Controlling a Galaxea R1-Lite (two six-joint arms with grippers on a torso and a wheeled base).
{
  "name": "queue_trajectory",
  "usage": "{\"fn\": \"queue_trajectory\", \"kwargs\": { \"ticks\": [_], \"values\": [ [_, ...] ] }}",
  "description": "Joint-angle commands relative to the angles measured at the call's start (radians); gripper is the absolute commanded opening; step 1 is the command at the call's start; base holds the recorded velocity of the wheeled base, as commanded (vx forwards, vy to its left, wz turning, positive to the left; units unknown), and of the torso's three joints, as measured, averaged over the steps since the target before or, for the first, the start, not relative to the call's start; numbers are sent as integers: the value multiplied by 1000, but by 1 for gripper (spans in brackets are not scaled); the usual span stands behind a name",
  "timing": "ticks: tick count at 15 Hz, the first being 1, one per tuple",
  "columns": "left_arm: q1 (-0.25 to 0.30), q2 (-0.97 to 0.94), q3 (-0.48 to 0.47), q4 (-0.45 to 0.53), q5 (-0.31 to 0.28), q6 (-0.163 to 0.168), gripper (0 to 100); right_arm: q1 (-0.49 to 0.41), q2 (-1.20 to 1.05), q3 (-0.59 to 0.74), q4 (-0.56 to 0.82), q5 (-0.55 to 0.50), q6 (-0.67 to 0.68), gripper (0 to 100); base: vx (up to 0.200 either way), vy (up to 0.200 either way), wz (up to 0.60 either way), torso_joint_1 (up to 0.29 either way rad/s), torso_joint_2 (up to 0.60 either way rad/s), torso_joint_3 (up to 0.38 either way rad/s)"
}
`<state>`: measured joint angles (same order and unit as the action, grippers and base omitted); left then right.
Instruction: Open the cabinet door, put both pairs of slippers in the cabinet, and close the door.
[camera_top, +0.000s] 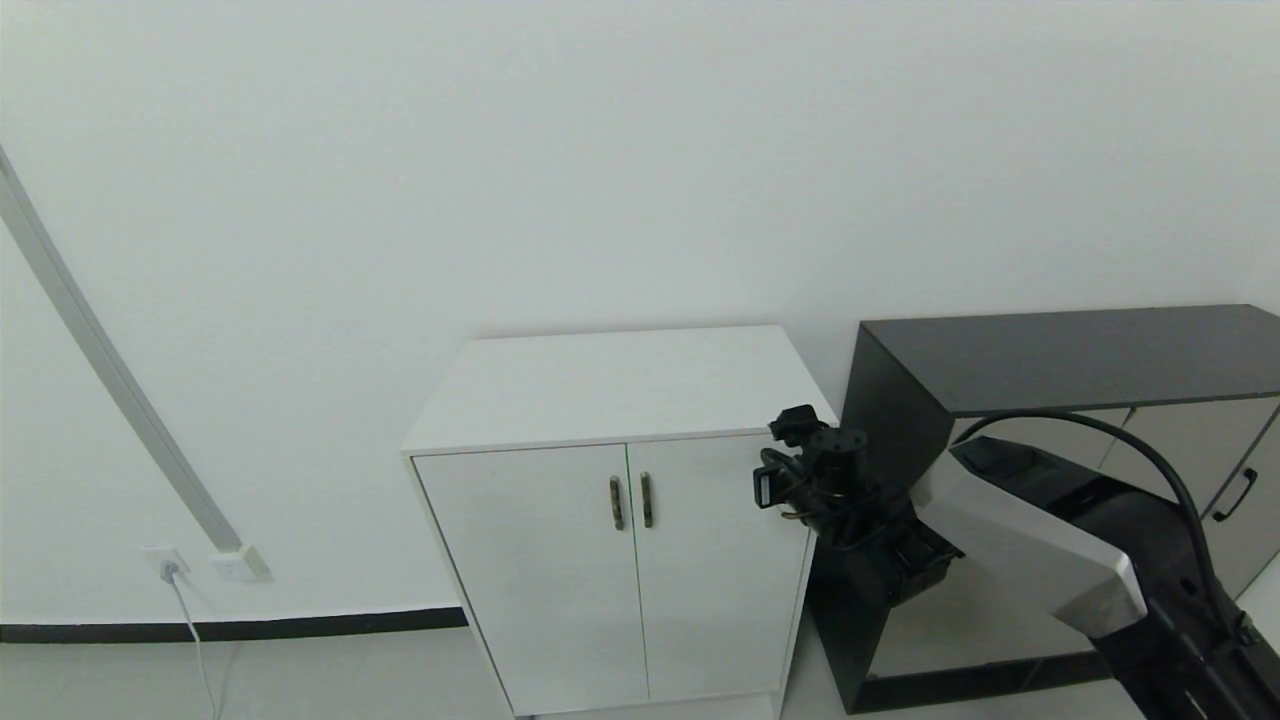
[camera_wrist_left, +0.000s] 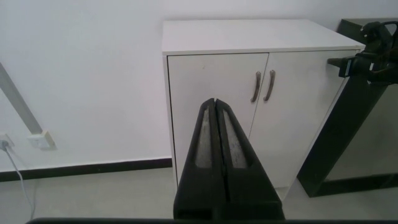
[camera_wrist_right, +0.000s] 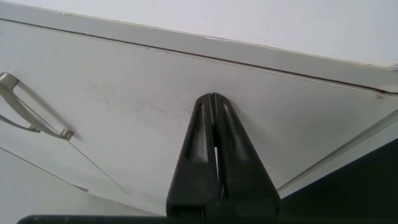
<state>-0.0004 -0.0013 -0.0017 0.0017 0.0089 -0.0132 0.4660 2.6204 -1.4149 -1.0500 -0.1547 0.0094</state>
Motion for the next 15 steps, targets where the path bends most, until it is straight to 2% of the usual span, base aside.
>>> {"fn": "queue_trajectory", "kwargs": {
  "ticks": [1, 6, 11, 15],
  "values": [
    [-1, 1, 0, 0, 0, -1, 0, 0, 3, -3, -1, 0, 0, 0, 0, 0, 0, 0, 0, 0],
    [-1, 1, 0, 0, 0, -1, 0, 3, -42, 68, -30, 0, 1, 0, 0, 0, 0, 0, 0, 0],
    [-1, 1, 0, 0, -1, -1, 0, 19, -227, 375, -177, -3, -2, 0, 0, 0, 0, 0, 0, 0],
    [0, 1, 0, 0, -1, -1, 0, -9, -387, 626, -294, -80, -3, 0, 0, 0, 0, 0, 0, 0]
  ]
}}
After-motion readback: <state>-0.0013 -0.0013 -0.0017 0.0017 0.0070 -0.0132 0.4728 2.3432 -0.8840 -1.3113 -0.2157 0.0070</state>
